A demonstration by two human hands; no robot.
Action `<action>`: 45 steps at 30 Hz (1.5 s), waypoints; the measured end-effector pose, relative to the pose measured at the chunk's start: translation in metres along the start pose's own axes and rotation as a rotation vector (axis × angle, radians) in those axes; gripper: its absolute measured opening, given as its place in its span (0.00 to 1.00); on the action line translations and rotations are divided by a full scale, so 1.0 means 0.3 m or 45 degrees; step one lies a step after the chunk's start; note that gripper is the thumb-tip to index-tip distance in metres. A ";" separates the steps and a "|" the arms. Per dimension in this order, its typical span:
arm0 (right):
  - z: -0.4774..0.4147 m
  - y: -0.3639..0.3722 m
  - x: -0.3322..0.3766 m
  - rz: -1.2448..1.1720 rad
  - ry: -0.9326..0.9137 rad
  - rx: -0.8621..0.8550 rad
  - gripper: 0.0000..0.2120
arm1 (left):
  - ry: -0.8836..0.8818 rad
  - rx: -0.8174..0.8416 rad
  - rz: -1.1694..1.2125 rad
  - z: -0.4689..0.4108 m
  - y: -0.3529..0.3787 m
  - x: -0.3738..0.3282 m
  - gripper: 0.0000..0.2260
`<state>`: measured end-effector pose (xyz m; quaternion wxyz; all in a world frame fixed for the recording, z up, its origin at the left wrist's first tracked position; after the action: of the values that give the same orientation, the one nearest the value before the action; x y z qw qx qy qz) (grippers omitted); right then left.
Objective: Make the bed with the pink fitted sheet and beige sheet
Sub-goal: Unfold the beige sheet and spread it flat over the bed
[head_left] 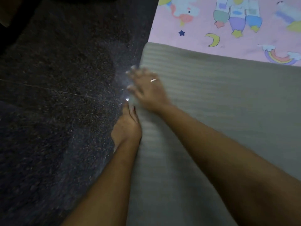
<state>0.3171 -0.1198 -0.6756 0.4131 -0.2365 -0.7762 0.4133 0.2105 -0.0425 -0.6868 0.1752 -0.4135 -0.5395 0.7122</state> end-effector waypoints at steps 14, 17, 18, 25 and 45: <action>-0.112 -0.023 -0.333 0.486 0.720 -0.028 0.31 | 0.001 -0.033 0.023 0.011 0.038 -0.007 0.22; -0.178 0.037 -0.216 0.454 0.515 0.027 0.30 | -0.008 -0.028 0.002 0.011 0.044 -0.007 0.22; -0.190 0.048 -0.189 0.469 0.413 0.068 0.30 | -0.008 -0.030 0.001 0.011 0.045 -0.007 0.22; -0.103 0.088 0.032 0.571 -0.265 0.448 0.27 | -0.024 -0.039 -0.026 0.016 0.027 -0.010 0.20; 0.552 0.090 0.523 0.209 -0.685 0.400 0.24 | -0.356 0.125 0.122 0.544 -0.311 0.461 0.23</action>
<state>0.0934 -0.0677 -0.6807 0.1900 -0.1139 -0.7626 0.6078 -0.0174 -0.0146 -0.6445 0.0843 -0.3265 -0.5030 0.7958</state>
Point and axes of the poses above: each hand's wrist, its own z-axis away from the middle knuckle, its own y-axis out of the palm, x = y × z, the point moved 1 cm from there along -z, towards the middle knuckle, and after that the axes turned 13 degrees about -x, right-handed, at the moved point
